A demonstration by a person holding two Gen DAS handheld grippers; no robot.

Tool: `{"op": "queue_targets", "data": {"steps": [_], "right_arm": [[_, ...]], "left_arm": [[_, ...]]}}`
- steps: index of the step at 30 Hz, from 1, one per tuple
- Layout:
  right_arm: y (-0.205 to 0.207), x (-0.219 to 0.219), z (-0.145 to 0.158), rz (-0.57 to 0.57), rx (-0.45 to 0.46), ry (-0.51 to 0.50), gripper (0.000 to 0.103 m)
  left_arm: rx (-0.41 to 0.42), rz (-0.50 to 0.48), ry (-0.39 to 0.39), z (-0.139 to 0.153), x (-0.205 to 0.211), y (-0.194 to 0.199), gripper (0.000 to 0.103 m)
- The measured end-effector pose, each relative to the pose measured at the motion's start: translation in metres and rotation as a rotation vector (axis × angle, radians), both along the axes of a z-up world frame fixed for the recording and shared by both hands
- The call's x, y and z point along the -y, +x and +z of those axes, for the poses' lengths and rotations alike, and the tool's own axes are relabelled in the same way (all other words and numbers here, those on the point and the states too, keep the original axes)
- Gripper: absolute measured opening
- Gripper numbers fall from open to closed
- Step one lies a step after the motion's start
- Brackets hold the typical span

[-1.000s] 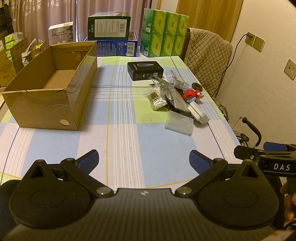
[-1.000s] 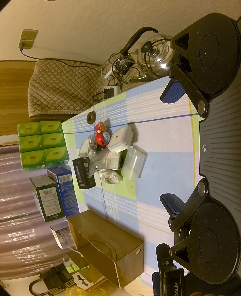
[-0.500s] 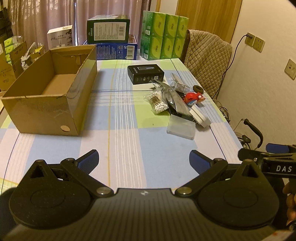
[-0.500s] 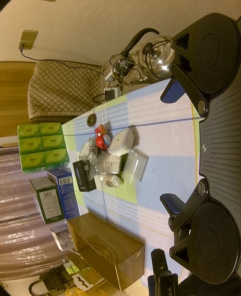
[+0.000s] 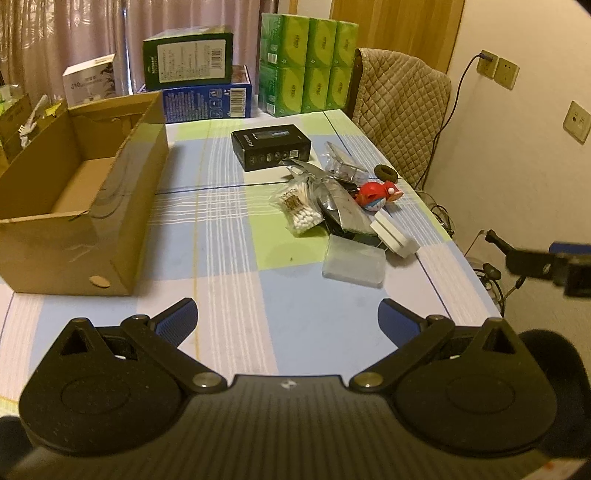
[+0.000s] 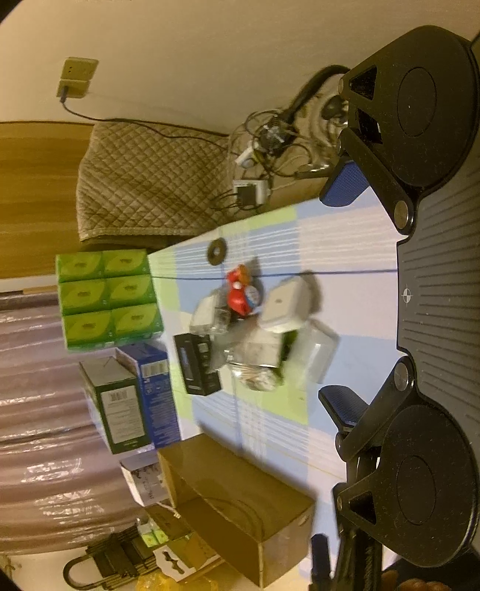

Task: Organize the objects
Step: 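Move both tools toward the cluttered pile of items on the table, then grasp the clear frosted container with the left gripper while the right grasps the white square night light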

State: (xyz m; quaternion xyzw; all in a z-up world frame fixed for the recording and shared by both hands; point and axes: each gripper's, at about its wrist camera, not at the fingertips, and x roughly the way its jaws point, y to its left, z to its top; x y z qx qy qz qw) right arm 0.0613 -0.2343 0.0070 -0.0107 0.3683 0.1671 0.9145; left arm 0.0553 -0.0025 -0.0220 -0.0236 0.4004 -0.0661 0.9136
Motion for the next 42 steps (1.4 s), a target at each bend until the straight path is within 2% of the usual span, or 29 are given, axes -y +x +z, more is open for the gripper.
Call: {"op": "queue_targets", "data": {"steps": [6,13,18,19,22,24,25,27,31,35,40,42], "right_arm": [[0.034,0.001,0.003,0.022,0.015,0.001,0.101],[0.079,0.007,-0.037,0.038,-0.063,0.027,0.1],[0.101,0.012,-0.063,0.03,-0.118,0.018,0.094],[0.104,0.014,-0.067,0.029,-0.125,0.019,0.094],[0.113,0.016,-0.076,0.028,-0.144,0.026,0.094],[0.118,0.016,-0.082,0.031,-0.157,0.043,0.094],[0.121,0.014,-0.084,0.036,-0.164,0.054,0.094],[0.127,0.01,-0.088,0.056,-0.176,0.083,0.094],[0.135,-0.004,-0.093,0.098,-0.193,0.125,0.094],[0.145,-0.019,-0.103,0.124,-0.192,0.127,0.094],[0.16,-0.026,-0.121,0.136,-0.226,0.146,0.094],[0.164,-0.027,-0.126,0.133,-0.24,0.142,0.087]], "left_arm": [[0.012,-0.06,-0.005,-0.012,0.014,0.035,0.102],[-0.033,-0.133,-0.023,-0.054,0.04,0.078,0.102],[-0.044,-0.201,-0.037,-0.081,0.061,0.103,0.102],[-0.046,-0.21,-0.042,-0.085,0.065,0.107,0.101],[-0.054,-0.245,-0.043,-0.096,0.075,0.118,0.09],[-0.052,-0.254,-0.024,-0.101,0.079,0.123,0.088],[-0.051,-0.256,-0.007,-0.103,0.079,0.124,0.083],[-0.05,-0.257,0.012,-0.104,0.075,0.124,0.069],[-0.053,-0.223,0.049,-0.1,0.052,0.116,0.068],[-0.06,-0.184,0.061,-0.097,0.027,0.108,0.068],[-0.063,-0.168,0.05,-0.097,0.013,0.103,0.068],[-0.06,-0.163,0.042,-0.098,0.011,0.101,0.068]]}}
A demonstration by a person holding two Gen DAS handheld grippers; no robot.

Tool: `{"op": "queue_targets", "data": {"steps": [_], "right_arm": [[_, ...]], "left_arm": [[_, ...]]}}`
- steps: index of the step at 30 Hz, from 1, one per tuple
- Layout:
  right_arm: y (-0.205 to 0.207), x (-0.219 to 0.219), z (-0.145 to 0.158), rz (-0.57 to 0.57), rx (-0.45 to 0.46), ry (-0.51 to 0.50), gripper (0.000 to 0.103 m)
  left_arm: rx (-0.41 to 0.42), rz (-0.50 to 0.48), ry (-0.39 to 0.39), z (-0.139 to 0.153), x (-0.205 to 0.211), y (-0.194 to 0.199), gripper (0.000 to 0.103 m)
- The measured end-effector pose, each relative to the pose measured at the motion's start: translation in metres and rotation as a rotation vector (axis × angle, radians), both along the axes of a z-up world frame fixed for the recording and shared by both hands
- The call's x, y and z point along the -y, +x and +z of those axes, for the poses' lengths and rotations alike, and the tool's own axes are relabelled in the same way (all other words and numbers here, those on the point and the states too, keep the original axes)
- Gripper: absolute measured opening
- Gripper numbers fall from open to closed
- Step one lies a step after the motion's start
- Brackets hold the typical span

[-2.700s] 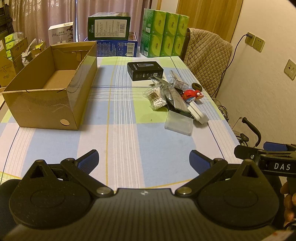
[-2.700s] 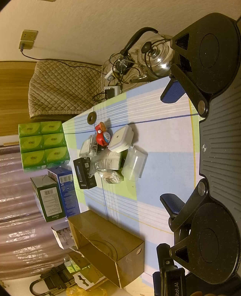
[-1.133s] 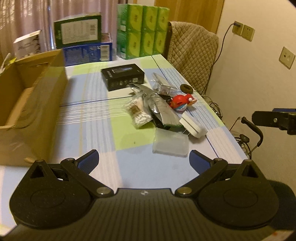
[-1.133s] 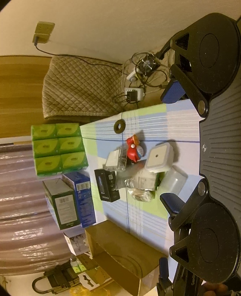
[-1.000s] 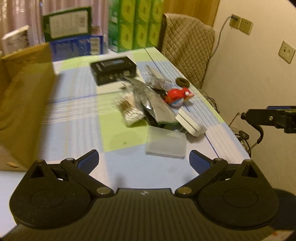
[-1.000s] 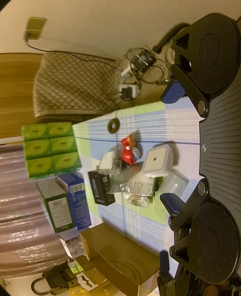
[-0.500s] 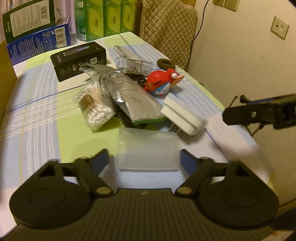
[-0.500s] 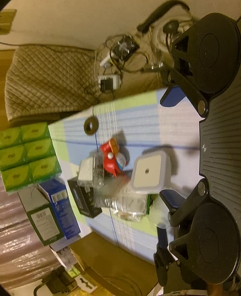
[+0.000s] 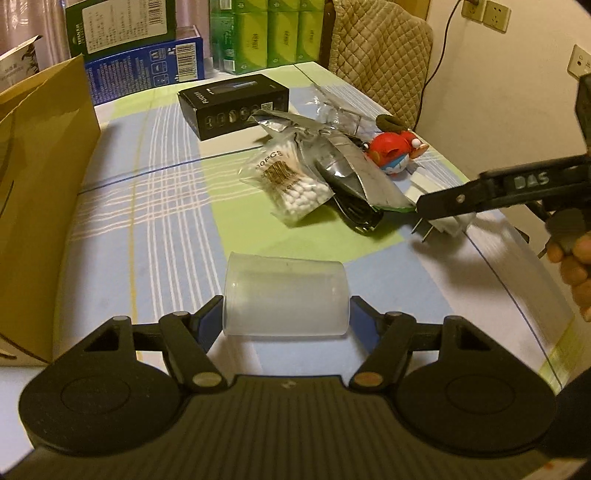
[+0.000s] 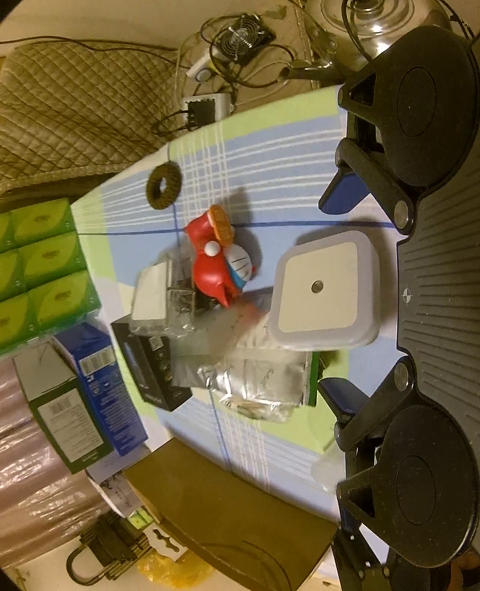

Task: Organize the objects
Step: 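Grasp the clear frosted container with the left gripper while the right grasps the white square night light, then carry both items into the cardboard box and open both grippers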

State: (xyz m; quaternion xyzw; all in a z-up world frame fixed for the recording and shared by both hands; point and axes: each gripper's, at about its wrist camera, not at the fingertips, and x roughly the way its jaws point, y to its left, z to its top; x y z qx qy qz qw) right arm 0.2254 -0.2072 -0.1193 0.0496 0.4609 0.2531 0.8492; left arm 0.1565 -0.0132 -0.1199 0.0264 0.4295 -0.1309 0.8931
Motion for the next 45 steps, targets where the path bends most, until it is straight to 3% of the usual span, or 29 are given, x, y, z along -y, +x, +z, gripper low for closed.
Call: {"op": "queue_targets", "data": {"steps": [1,2,3,11,17,23,28,32,36,45], "right_arm": [[0.001,0.0,-0.002,-0.004,-0.009,0.002,0.081],[0.002,0.0,-0.003,-0.011,-0.016,0.005,0.066],[0.002,0.001,-0.004,-0.022,-0.023,0.005,0.064],[-0.02,0.001,0.015,-0.053,-0.001,-0.033,0.063],[-0.038,-0.012,0.069,-0.028,0.078,-0.009,0.063],[-0.051,-0.074,0.137,0.111,0.192,0.053,0.063],[-0.062,-0.158,0.169,0.274,0.243,0.095,0.063],[-0.061,-0.229,0.165,0.36,0.223,0.115,0.063],[-0.056,-0.289,0.148,0.435,0.2,0.093,0.063],[-0.042,-0.352,0.1,0.522,0.205,-0.05,0.063]], "left_arm": [[0.001,0.002,-0.003,0.0,-0.001,-0.001,0.068],[0.001,0.002,-0.005,0.0,-0.001,-0.001,0.068],[-0.001,0.001,-0.006,0.0,-0.002,-0.001,0.068],[0.015,0.013,-0.024,0.013,-0.007,-0.006,0.068],[0.058,0.039,-0.047,0.049,-0.019,-0.019,0.068],[0.155,0.113,-0.055,0.116,-0.062,-0.034,0.068],[0.194,0.189,-0.036,0.157,-0.129,-0.041,0.068],[0.208,0.26,0.071,0.168,-0.187,-0.042,0.068],[0.182,0.305,0.111,0.161,-0.24,-0.033,0.068],[0.139,0.274,0.102,0.13,-0.289,-0.009,0.068]]}}
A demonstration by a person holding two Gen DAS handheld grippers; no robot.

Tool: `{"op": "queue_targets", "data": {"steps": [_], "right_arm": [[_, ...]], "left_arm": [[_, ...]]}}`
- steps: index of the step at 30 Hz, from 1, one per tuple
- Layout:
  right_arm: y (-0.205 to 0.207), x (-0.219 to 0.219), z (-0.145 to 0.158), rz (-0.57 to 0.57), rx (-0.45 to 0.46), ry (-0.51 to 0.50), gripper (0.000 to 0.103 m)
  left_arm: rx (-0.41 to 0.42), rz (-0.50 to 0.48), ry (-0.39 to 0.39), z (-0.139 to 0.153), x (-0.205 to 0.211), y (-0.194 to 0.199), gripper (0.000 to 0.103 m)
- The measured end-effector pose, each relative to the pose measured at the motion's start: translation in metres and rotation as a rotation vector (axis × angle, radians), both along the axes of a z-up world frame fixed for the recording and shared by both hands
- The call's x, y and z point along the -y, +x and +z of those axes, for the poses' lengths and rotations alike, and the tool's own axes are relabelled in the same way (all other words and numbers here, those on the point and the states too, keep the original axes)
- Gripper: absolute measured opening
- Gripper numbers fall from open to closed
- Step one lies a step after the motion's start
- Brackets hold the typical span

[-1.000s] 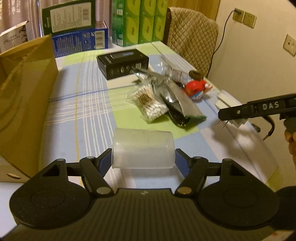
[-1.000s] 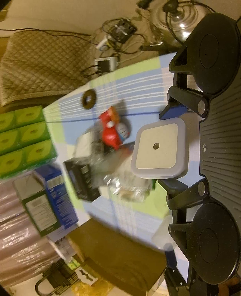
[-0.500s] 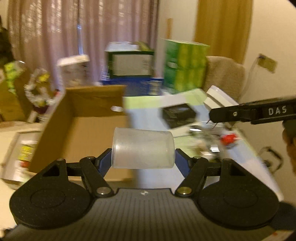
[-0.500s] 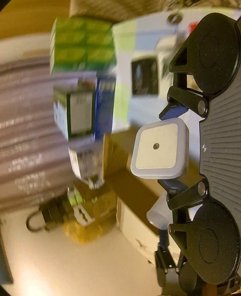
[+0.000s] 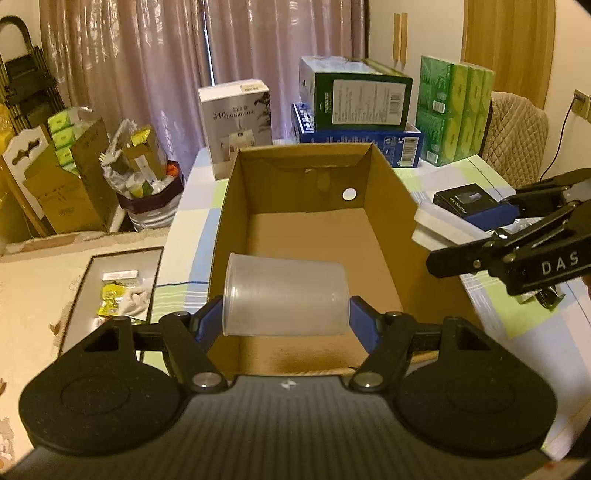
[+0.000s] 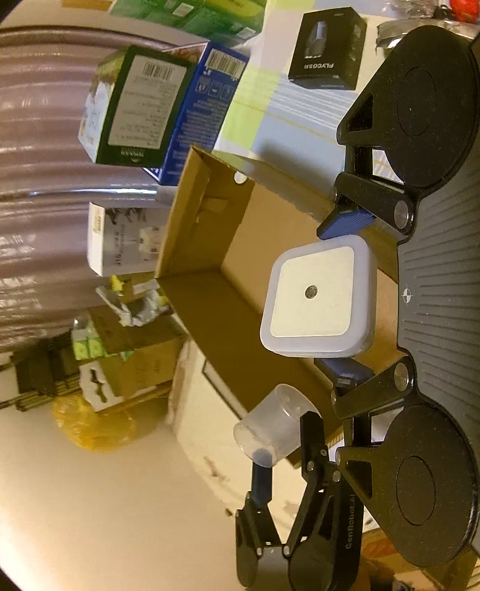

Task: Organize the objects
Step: 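Carry both items into the cardboard box and open both grippers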

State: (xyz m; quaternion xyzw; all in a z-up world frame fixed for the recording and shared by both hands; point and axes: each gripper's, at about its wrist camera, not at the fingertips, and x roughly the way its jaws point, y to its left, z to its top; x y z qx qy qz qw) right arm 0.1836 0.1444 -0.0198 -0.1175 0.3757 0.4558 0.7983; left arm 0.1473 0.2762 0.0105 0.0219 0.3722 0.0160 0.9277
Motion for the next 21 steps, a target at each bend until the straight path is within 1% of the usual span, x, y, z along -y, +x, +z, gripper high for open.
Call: {"op": "queue_targets", "data": {"steps": [4,5,6,17,21], "right_arm": [[0.004,-0.007,-0.01,0.002,0.001,-0.021,0.063],[0.005,-0.009,-0.011,0.002,-0.001,-0.024,0.063],[0.005,-0.01,-0.014,0.003,-0.003,-0.026,0.063],[0.002,-0.012,-0.011,0.0,-0.006,-0.019,0.064],[0.003,-0.015,-0.014,0.0,-0.035,-0.009,0.065]], "left_arm": [[-0.007,-0.026,-0.006,-0.011,-0.005,0.005,0.069],[-0.005,-0.034,-0.002,-0.013,-0.005,0.006,0.078],[0.003,-0.032,0.003,-0.013,-0.005,0.005,0.082],[0.056,0.029,-0.024,-0.004,-0.019,-0.016,0.082],[0.066,0.033,-0.022,-0.001,-0.02,-0.023,0.082]]}}
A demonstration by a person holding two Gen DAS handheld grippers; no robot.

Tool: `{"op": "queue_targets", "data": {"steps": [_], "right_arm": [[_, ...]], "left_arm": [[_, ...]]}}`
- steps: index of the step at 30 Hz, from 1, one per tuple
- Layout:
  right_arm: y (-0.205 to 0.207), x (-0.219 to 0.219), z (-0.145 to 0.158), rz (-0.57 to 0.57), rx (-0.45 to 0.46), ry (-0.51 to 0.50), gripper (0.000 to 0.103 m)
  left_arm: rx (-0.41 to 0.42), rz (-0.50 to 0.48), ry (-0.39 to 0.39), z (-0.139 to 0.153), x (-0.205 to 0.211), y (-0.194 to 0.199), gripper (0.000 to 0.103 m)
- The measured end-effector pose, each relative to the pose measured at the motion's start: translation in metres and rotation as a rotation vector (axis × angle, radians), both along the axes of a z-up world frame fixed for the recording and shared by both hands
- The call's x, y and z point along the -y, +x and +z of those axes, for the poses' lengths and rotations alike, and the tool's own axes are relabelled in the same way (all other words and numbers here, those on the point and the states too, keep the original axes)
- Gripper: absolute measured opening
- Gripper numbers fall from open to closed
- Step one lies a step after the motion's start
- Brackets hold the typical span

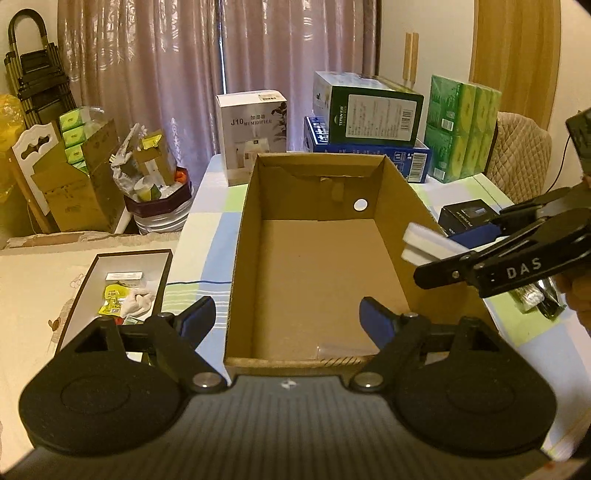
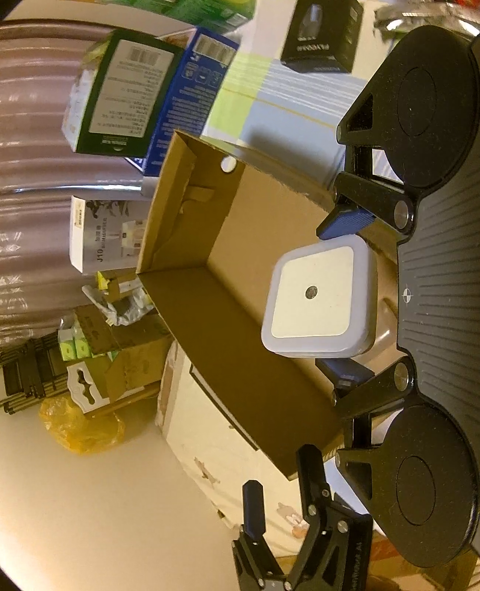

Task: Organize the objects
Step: 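Carry both items into the cardboard box and open both grippers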

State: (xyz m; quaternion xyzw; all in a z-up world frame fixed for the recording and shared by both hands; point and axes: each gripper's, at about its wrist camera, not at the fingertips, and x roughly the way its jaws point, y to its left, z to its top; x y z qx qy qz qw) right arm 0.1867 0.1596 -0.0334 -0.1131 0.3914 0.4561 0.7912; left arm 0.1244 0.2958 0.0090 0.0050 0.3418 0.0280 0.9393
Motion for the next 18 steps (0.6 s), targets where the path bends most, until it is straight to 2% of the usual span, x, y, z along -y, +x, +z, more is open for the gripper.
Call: {"op": "queue_targets", "data": {"steps": [6,12,18], "right_arm": [[-0.002,0.005,0.001,-0.029,-0.008,0.052,0.075],[-0.011,0.032,0.024,-0.094,0.01,0.103,0.076],[-0.037,0.08,0.048,-0.163,0.059,0.101,0.076]], "left_arm": [[0.011,0.02,-0.004,0.004,0.001,-0.011,0.082],[0.015,0.043,-0.024,0.013,0.012,-0.024,0.082],[0.036,0.035,-0.052,0.027,0.039,-0.043,0.084]]}}
